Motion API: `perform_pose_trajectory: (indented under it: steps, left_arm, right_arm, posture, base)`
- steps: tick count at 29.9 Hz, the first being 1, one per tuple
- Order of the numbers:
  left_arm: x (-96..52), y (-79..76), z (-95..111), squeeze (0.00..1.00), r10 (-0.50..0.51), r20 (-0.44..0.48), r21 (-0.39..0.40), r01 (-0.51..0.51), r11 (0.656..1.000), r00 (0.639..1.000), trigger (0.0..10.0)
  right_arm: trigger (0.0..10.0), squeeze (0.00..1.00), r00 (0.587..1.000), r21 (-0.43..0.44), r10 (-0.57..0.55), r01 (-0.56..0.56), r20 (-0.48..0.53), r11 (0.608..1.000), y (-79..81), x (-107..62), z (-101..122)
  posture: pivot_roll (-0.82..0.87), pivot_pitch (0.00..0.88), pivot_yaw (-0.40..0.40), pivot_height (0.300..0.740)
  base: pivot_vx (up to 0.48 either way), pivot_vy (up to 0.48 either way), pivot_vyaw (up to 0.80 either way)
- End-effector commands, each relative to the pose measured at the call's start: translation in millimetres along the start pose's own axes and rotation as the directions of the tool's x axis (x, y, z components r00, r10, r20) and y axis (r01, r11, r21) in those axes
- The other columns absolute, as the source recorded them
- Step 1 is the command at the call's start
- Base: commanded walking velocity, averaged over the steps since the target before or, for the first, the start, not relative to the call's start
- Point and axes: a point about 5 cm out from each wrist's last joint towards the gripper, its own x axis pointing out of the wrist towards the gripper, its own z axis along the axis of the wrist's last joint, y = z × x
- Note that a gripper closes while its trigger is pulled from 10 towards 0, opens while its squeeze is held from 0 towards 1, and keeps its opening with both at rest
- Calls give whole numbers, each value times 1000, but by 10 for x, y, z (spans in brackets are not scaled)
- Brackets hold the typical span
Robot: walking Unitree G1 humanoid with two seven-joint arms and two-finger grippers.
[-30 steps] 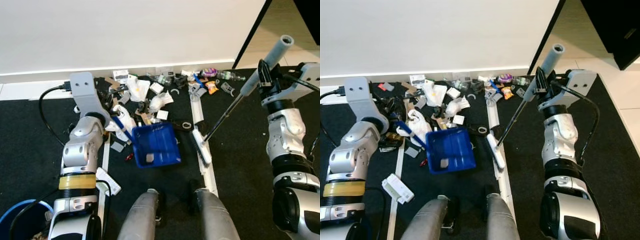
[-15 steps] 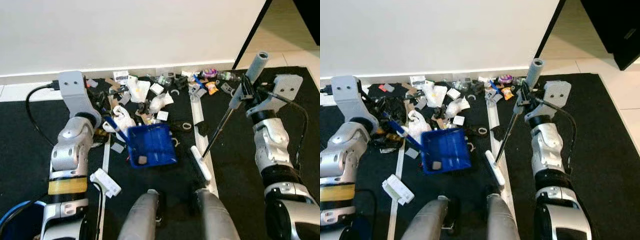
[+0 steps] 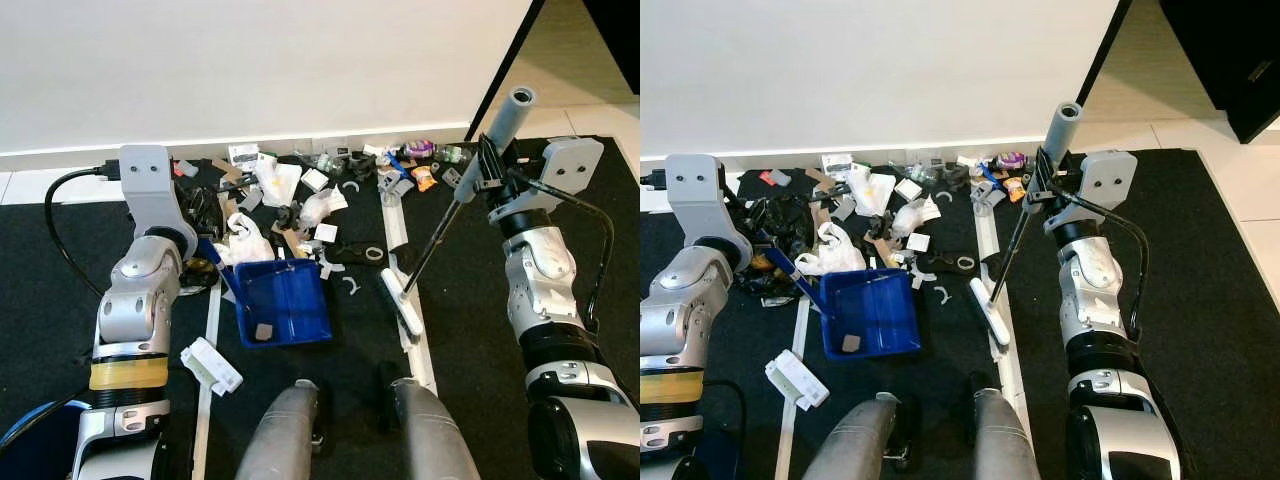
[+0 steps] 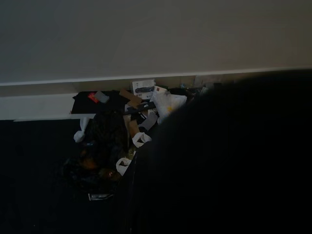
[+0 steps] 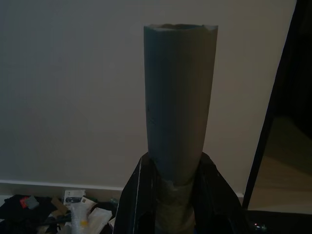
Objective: Sweep floor
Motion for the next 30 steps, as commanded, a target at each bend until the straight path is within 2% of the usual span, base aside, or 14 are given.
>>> perform_pose_trajectory:
  steps: [1,5,30]
  left_arm:
    - [-6,29,3,0,23,4,15,-23,1000,1000,10000]
    - [3,12,-4,0,21,-1,10,-21,1000,1000,10000]
    - [47,28,-30,0,41,-27,-2,-41,999,999,10000]
  right_arm:
    - [10000,0,1000,11,-18,18,21,1000,-37,-19,41]
    - [10000,0,1000,15,-17,16,20,1000,-35,-25,35]
    - [10000,0,1000,25,-9,8,9,1000,-16,-50,7]
  posture:
    - [2,187,39,740]
    - [0,188,41,740]
    - [-1,195,40,740]
  base:
    - [0,0,0]
    - [0,0,0]
    - [0,-332,0]
